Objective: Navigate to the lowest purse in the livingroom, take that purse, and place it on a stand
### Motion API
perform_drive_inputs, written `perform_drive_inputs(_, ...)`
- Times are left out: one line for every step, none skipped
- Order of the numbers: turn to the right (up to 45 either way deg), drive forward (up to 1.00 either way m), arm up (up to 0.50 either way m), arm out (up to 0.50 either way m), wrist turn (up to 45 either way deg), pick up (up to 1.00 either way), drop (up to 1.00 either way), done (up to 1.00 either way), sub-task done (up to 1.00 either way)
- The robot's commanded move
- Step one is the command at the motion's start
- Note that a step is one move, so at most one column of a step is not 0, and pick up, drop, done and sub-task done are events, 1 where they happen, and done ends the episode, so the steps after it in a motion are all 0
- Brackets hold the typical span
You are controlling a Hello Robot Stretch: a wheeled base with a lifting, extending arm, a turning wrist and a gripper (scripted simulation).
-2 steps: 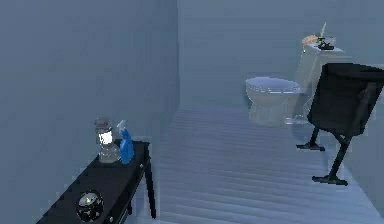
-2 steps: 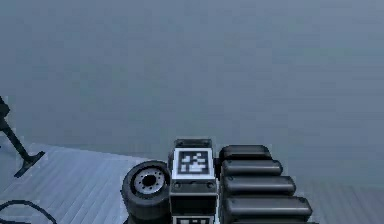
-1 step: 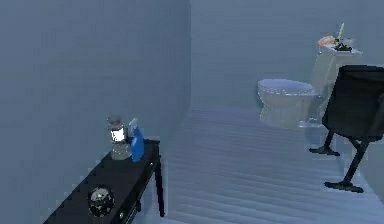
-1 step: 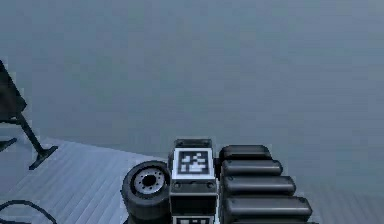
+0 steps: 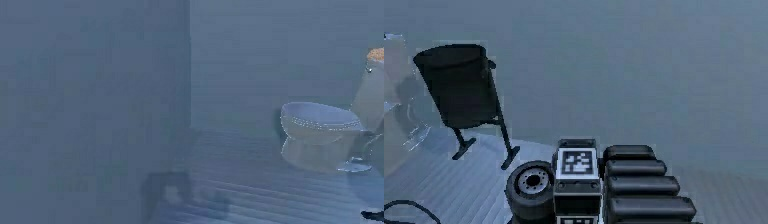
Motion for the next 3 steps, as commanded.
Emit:
perform_drive_inputs(-45.0,0.00,0.00,0.00,0.0,0.00,0.00,0.00,0.00)
perform_drive_inputs(-45.0,0.00,0.00,0.00,0.0,0.00,0.00,0.00,0.00)
perform_drive_inputs(-45.0,0.00,0.00,0.00,0.0,0.00,0.00,0.00,0.00)
